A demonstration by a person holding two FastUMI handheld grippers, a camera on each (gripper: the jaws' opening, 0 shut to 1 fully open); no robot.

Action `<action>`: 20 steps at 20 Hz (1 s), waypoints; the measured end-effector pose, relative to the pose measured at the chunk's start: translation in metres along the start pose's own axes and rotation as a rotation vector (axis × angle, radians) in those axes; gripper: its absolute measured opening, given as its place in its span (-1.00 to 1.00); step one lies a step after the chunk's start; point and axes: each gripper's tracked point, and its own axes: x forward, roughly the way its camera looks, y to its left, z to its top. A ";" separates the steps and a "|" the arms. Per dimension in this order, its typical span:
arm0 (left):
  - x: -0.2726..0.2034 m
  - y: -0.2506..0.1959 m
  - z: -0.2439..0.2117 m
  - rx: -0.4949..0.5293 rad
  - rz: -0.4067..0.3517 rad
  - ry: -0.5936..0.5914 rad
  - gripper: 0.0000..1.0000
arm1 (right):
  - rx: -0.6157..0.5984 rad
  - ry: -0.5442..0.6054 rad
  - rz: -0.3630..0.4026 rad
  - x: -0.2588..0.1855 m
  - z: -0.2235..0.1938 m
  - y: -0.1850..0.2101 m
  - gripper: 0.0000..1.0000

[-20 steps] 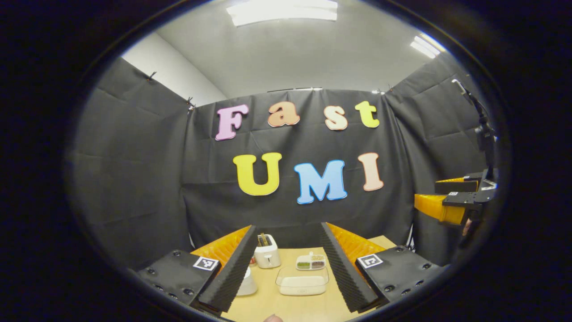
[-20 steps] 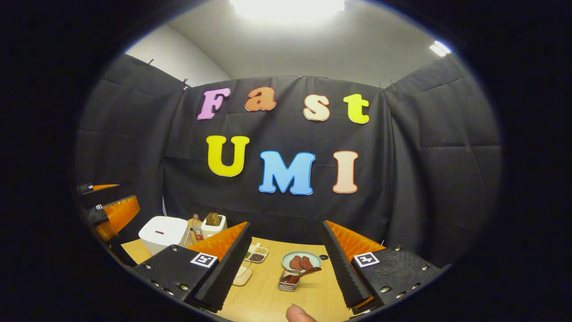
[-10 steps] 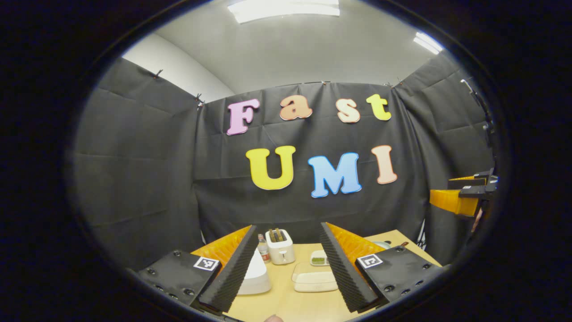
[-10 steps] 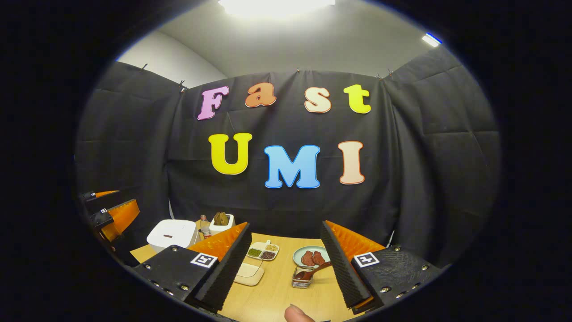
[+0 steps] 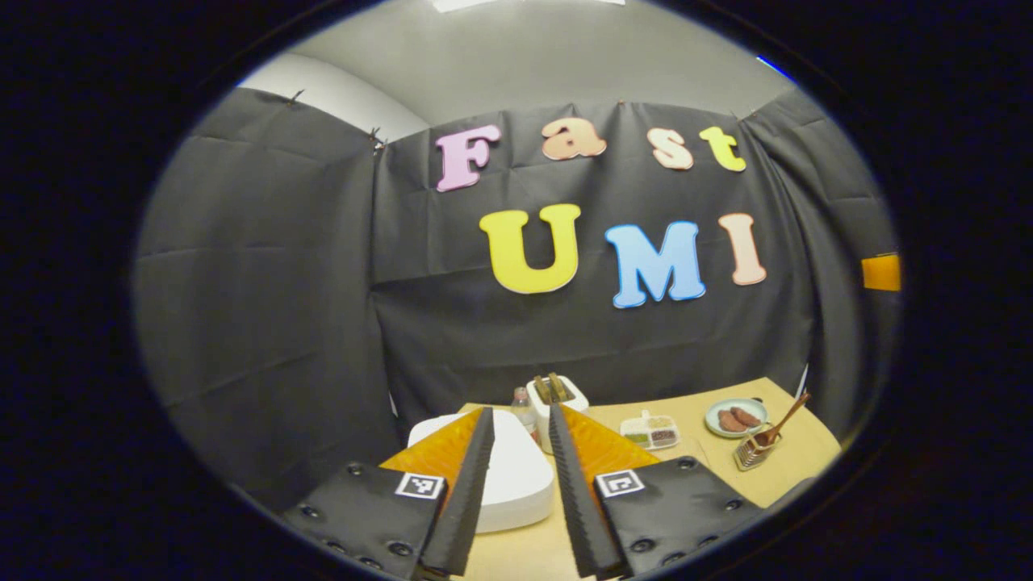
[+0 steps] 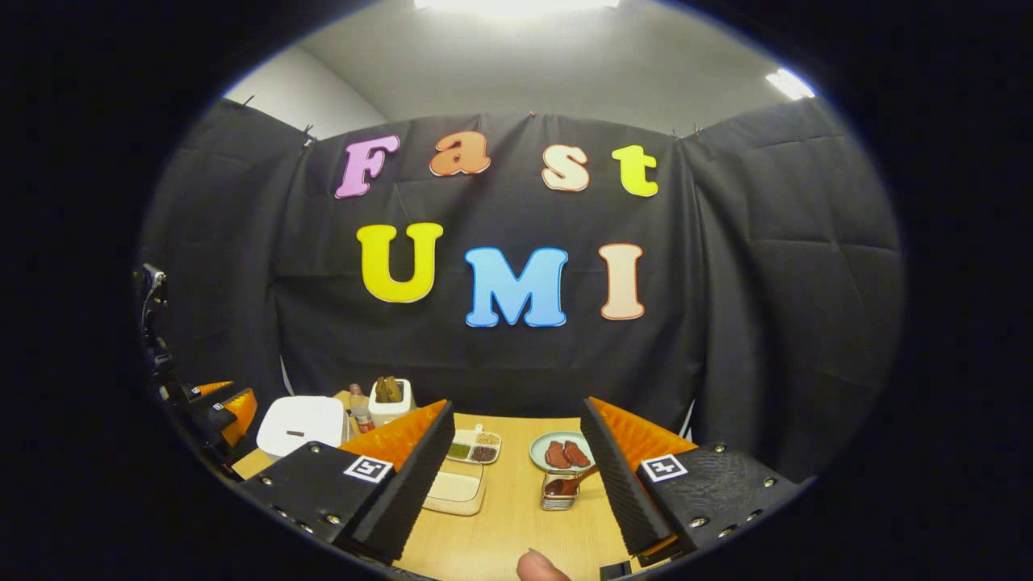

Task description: Close the left gripper, press the button to open the rice cooker; take a wooden spoon from the chopstick holder with the right hand, scoop a spoonful of rice and pour it into the rice cooker, then put the wooden spoon back into the chopstick holder.

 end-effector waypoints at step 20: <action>0.179 0.056 -0.200 0.009 0.110 0.523 -0.82 | -0.142 0.153 -0.029 -0.023 -0.034 0.073 0.92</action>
